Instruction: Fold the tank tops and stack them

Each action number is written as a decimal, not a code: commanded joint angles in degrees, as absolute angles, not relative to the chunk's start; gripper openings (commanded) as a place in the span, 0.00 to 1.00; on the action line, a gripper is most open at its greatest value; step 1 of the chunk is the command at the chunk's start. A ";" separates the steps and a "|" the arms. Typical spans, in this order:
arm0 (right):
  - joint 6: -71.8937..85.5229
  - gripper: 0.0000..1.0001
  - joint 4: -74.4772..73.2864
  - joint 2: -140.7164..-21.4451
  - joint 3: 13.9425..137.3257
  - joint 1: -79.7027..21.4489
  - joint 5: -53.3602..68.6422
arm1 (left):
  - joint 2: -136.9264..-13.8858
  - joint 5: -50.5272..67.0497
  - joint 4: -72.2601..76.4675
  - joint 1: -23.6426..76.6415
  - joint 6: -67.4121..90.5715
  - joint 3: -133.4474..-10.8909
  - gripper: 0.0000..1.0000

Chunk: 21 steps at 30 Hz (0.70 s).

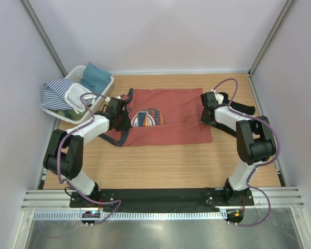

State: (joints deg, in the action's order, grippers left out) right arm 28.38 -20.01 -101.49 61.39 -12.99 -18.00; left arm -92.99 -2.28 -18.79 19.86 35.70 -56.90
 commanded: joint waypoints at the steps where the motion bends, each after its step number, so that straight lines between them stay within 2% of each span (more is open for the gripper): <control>1: 28.30 0.01 -17.58 -98.35 61.96 -12.83 -18.11 | -92.11 -2.55 -18.98 19.69 35.33 -55.99 0.40; 3: 28.30 0.01 -17.49 -98.26 61.96 -12.83 -18.10 | -92.37 -3.16 -19.16 19.69 35.24 -55.90 0.40; 5: 28.30 0.01 -17.32 -98.26 62.05 -12.92 -18.02 | -92.81 -3.51 -19.07 19.78 34.98 -55.99 0.35; 6: 28.30 0.01 -17.58 -98.17 62.14 -12.92 -17.93 | -93.51 -3.52 -19.25 19.78 34.89 -56.33 0.24; 9: 28.39 0.01 -17.75 -97.82 62.23 -12.92 -18.02 | -93.96 -3.16 -19.25 19.78 34.80 -56.95 0.00; 21: 27.95 0.01 -19.95 -97.12 65.30 -12.31 -19.34 | -91.41 -5.53 -21.53 19.43 34.89 -60.90 0.00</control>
